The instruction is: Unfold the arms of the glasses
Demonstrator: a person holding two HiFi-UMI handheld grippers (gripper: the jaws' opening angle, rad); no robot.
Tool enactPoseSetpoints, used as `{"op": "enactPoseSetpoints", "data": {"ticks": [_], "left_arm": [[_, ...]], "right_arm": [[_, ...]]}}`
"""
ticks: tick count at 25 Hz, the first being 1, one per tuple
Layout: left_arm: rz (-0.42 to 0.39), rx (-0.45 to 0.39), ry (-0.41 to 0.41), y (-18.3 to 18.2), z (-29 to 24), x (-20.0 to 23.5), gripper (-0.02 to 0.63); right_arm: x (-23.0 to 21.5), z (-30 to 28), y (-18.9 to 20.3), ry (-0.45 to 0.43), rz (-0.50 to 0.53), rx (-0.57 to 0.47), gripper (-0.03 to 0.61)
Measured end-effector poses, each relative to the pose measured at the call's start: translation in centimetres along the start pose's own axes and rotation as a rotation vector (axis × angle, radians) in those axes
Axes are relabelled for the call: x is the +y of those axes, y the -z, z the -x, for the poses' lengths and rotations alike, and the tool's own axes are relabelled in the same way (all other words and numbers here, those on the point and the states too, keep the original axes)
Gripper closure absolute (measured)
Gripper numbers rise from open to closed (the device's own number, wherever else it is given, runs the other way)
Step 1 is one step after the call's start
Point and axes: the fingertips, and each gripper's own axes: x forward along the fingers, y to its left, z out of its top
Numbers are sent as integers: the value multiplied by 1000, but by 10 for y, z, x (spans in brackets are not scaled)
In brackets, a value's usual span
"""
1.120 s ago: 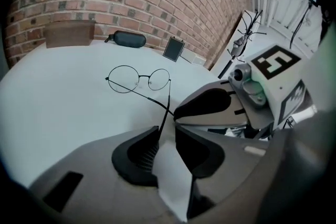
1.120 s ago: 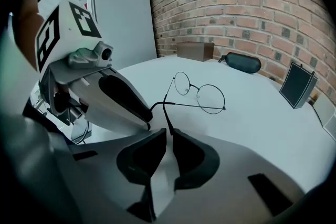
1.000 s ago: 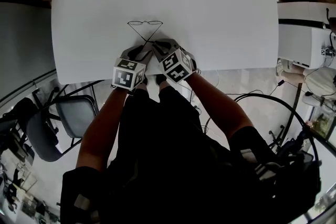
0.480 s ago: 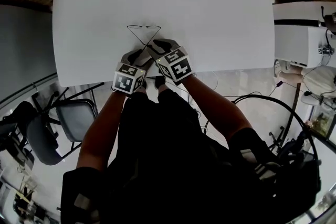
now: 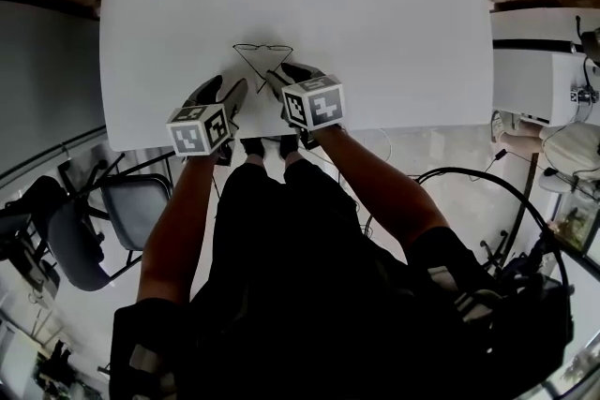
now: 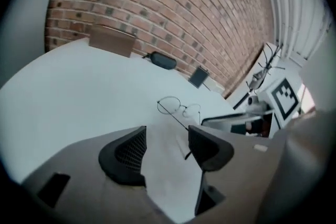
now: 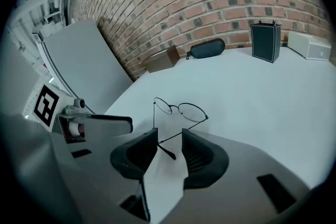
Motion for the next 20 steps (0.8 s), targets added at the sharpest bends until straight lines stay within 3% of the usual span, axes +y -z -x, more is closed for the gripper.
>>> {"op": "enactPoseSetpoints", "data": {"ticks": [3,8,15,20], "left_arm": [[62,-66,-28,-22,-6,4,360],[112,-78,1,-33,-23,-13,360],[13,42,-81,-17,-44,-5,360],[-11,59,-99,-13,-39,7,360]], "right_arm": [[-4,-1,3,18,-52,0,454],[-1,-1,-3,22,-77,-20,454],[-6,-6,-2,37,-68,5,455],[-15,-2,-7,44,-38,15,454]]}}
